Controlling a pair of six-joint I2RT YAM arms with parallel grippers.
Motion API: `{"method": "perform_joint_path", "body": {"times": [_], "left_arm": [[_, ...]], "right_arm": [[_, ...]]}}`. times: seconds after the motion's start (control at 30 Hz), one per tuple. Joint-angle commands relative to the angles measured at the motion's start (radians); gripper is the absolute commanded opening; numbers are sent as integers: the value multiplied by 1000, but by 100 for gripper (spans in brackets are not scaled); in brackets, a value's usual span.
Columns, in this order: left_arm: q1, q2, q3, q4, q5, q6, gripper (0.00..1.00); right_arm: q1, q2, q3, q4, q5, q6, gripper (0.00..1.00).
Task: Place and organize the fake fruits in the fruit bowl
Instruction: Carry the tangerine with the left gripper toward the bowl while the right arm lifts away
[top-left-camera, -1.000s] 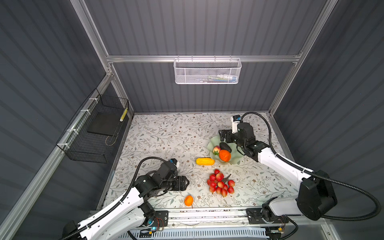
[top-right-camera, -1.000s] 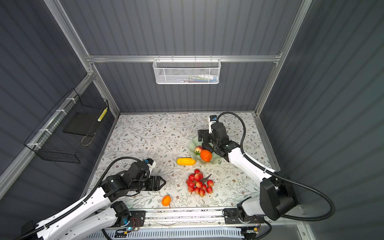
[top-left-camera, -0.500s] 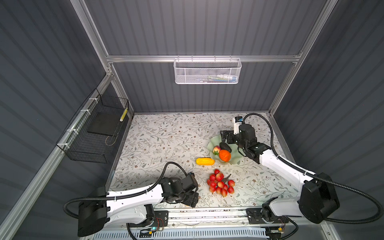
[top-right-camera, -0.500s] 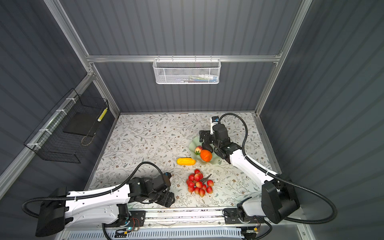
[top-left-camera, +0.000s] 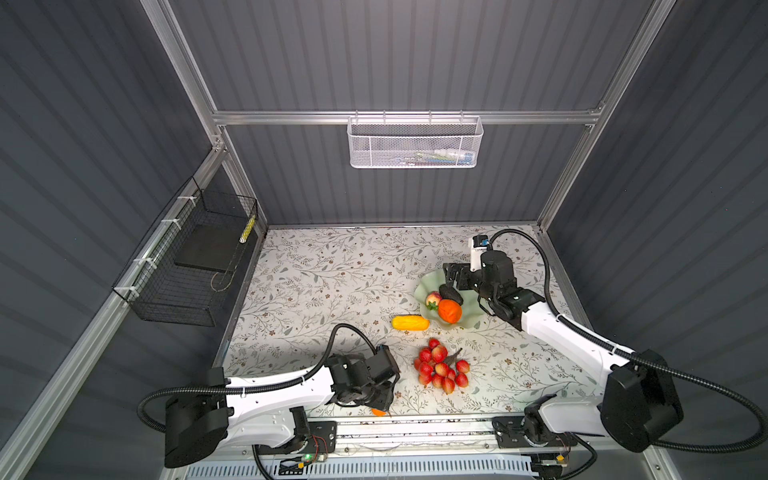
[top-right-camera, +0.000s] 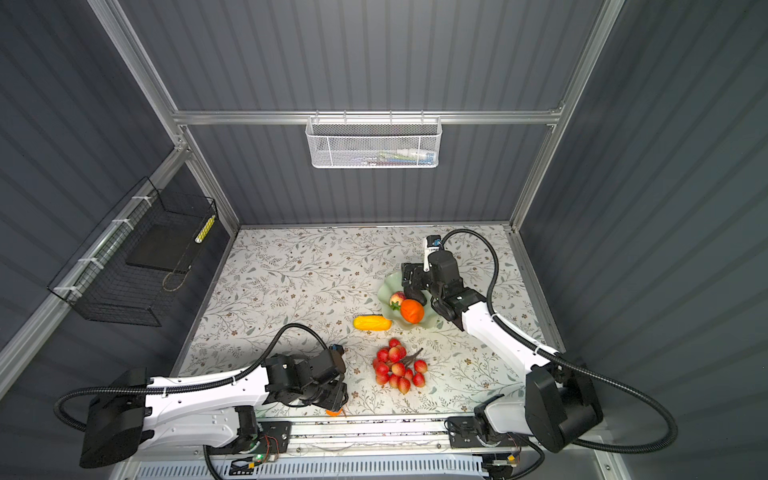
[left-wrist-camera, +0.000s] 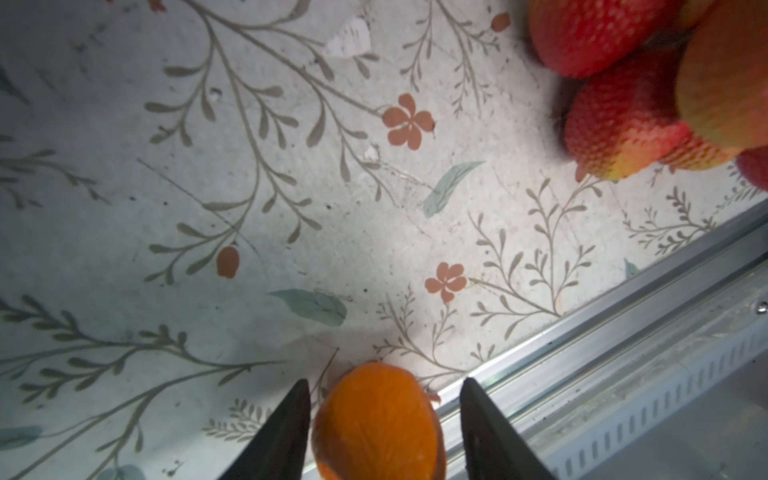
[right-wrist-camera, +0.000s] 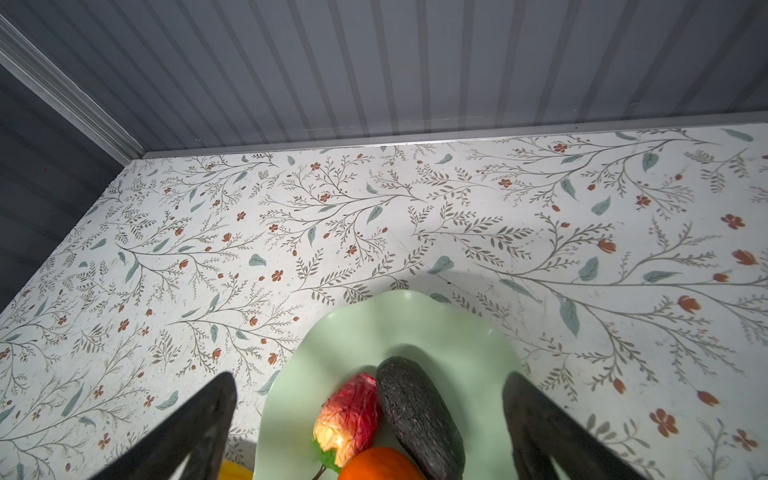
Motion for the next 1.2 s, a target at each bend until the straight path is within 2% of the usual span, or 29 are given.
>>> {"method": "perform_joint_path", "body": {"times": [0.0, 0.2, 0.33, 0.43, 0.57, 0.73, 0.83, 1.0, 1.17], "left_arm": [[-7, 29, -2, -3, 17, 9, 61], [-7, 34, 11, 15, 22, 17, 42], [-5, 9, 67, -21, -40, 51, 36], [20, -7, 165, -60, -129, 133, 36], [134, 49, 322, -48, -145, 302, 34], [273, 200, 520, 52, -137, 515, 34], [343, 309, 625, 149, -86, 598, 35], [407, 539, 838, 222, -52, 695, 35], [434, 743, 1026, 288, 6, 719, 35]], "right_arm": [[-6, -15, -16, 24, 8, 12, 99], [-13, -23, -24, 29, 8, 15, 99], [-20, -33, -33, 34, 14, 24, 99], [-28, -54, -47, 57, 7, 36, 99], [-39, -87, -61, 78, 7, 50, 99], [-58, -164, -89, 83, 16, 61, 99], [-69, -241, -121, 81, 29, 72, 99], [-79, -340, -165, 66, 40, 78, 99], [-85, -398, -179, 23, 46, 76, 99]]}}
